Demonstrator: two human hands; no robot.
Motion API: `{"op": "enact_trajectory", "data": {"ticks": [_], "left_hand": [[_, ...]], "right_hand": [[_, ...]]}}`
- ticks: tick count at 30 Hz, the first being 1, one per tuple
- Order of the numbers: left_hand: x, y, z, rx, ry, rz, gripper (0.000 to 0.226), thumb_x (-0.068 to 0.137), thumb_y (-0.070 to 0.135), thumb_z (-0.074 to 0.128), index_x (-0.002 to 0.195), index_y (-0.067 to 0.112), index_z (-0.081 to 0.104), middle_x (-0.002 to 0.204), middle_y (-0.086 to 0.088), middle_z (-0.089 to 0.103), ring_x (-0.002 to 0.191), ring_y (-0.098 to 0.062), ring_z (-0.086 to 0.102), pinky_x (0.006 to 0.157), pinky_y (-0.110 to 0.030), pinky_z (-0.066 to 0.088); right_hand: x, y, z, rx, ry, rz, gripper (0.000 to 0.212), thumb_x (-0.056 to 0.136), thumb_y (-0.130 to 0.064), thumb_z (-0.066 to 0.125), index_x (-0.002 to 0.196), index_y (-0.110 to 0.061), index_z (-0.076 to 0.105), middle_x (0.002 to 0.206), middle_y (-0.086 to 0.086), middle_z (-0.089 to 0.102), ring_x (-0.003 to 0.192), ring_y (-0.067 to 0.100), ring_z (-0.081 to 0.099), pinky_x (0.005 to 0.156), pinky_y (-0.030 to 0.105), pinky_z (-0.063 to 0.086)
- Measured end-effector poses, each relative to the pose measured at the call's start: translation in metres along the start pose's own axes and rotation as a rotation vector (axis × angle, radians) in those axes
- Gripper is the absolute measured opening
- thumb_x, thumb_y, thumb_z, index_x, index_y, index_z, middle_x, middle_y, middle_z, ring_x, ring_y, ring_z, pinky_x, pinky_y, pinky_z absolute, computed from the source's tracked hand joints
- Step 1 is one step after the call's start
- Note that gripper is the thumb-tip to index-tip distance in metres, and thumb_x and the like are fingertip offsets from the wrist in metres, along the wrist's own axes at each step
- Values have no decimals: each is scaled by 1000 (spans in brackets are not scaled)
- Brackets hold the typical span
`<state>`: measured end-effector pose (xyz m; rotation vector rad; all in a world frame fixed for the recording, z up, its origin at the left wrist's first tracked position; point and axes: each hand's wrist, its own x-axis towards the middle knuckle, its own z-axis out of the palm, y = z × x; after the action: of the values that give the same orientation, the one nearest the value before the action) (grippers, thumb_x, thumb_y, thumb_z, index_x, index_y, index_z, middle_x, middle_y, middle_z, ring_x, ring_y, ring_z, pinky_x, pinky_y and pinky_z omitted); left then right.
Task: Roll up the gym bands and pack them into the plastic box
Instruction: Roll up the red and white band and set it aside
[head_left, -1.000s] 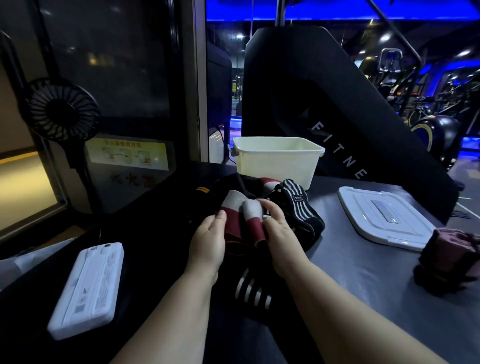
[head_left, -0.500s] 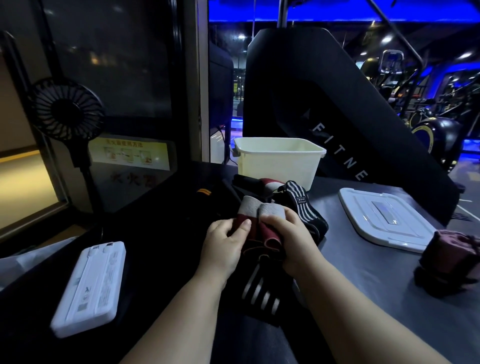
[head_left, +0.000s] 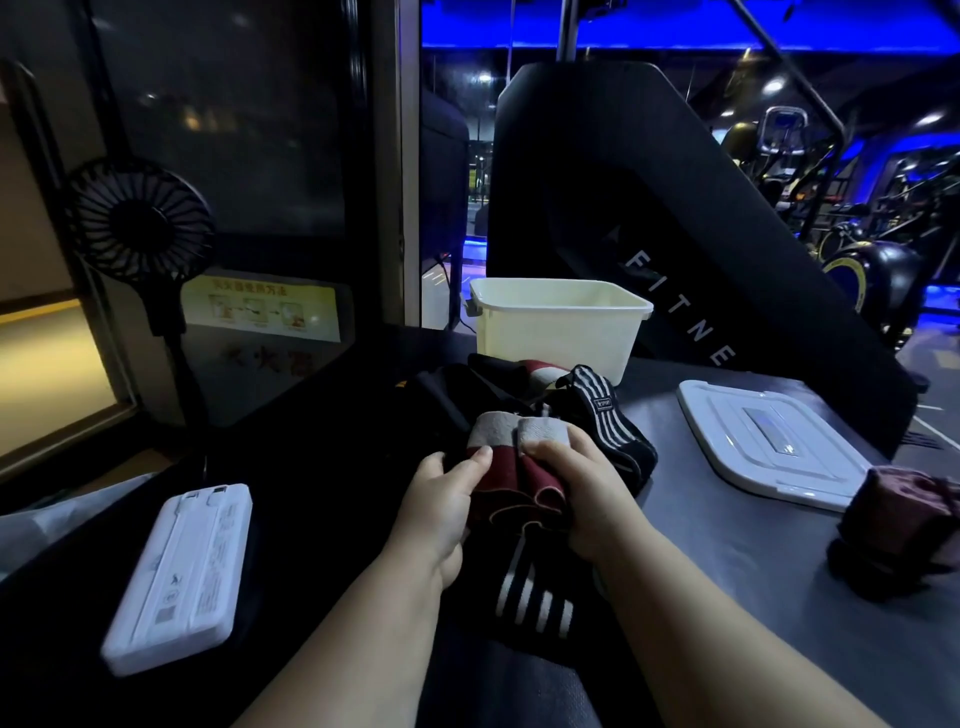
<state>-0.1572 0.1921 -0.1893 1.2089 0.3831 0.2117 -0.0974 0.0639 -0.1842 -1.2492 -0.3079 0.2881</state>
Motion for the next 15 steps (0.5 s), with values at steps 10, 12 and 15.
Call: {"op": "enact_trajectory", "data": {"ticks": [10,12,15], "left_hand": [[-6,1,1,-25,-118,-69,90,61,48,87,129,10,42,110,-21,67,88,-31,73,68,-39,58],[-7,1,1,-13,-119,-80,83,73,28,82,137,14,32,108,-18,64,84,-28,73,63,-37,58],[-2,2,0,14,-57,-45,101,80,10,75,152,23,7,103,-11,57,88,-27,67,67,-38,56]], "right_hand": [[0,12,8,-401,-10,-106,26,97,-34,54,120,-23,51,108,1,65,96,11,64,71,10,48],[0,10,7,-509,-25,-110,29,102,-39,41,123,-22,50,105,-7,61,96,3,58,69,1,40],[-1,7,3,-533,-35,-75,45,102,-51,29,132,-26,51,119,-9,61,112,3,55,97,14,39]]}}
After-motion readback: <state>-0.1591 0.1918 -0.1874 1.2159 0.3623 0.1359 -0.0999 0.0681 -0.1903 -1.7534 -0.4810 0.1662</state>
